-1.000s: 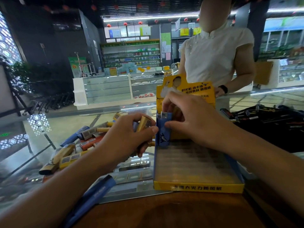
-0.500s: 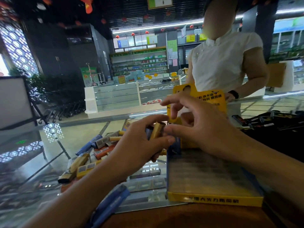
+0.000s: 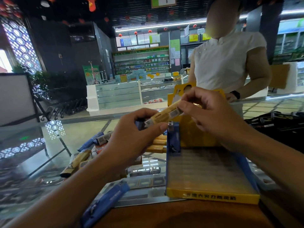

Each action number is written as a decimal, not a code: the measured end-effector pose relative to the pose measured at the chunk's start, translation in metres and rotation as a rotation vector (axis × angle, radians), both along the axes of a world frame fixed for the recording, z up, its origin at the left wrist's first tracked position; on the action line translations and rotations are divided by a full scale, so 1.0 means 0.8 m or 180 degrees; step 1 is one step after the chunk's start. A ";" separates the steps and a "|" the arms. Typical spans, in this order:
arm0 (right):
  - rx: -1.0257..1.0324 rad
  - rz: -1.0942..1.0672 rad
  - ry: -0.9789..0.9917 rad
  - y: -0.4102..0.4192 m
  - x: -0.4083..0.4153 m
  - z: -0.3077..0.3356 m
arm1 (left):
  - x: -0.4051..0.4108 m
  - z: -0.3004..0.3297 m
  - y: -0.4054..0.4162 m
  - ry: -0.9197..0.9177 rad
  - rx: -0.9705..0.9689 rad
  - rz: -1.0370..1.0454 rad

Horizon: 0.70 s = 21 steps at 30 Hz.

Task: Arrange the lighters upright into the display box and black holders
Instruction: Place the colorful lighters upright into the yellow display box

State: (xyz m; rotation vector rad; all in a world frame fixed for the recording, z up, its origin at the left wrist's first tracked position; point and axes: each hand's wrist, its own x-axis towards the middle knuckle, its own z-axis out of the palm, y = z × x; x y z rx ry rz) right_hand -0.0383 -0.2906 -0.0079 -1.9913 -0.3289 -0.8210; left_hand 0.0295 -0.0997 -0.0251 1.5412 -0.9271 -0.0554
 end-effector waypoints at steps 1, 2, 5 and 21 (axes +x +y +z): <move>-0.0008 -0.0020 0.0058 -0.002 0.000 -0.002 | 0.000 0.001 -0.001 0.0046 -0.0070 0.0005; -0.0049 -0.0046 0.0106 -0.003 0.001 -0.004 | 0.001 0.001 -0.001 0.0086 -0.0129 0.0039; -0.0203 -0.0154 0.0193 0.002 0.003 -0.008 | 0.004 0.003 0.001 0.0352 -0.0408 0.0069; -0.0299 0.0204 0.0145 0.020 -0.005 0.002 | 0.003 0.004 0.003 0.0267 -0.0002 -0.0147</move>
